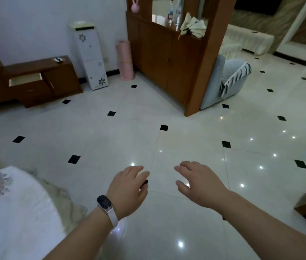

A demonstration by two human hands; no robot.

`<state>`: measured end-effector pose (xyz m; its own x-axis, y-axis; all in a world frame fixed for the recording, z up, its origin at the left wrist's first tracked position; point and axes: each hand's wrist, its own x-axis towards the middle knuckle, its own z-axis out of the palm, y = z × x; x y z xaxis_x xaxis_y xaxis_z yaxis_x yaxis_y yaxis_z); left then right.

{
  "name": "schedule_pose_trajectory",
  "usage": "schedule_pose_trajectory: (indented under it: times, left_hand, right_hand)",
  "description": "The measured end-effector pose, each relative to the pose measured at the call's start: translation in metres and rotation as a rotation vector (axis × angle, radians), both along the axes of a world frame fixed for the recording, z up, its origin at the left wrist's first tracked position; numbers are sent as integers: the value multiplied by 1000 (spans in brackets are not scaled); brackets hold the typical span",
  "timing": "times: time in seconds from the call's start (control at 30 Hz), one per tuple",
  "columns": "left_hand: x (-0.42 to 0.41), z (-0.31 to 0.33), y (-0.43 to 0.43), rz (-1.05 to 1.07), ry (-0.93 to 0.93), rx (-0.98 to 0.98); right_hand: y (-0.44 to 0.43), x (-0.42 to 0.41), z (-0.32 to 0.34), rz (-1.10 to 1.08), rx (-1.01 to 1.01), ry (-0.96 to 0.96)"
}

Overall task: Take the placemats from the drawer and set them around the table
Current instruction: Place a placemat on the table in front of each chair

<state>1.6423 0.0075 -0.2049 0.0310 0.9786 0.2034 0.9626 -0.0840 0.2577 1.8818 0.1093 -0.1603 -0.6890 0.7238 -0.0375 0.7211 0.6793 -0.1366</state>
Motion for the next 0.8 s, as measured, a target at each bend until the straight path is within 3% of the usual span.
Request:
schedule_pose_trajectory:
  times: [0.47,0.8]
  left_hand:
    - [-88,-10,152,266,58,-67]
    - [-161,38,239,582,138,-63]
  right_hand:
    - [216,-113,-31,256,-89,41]
    - [354,-237,-10,482,-144,89]
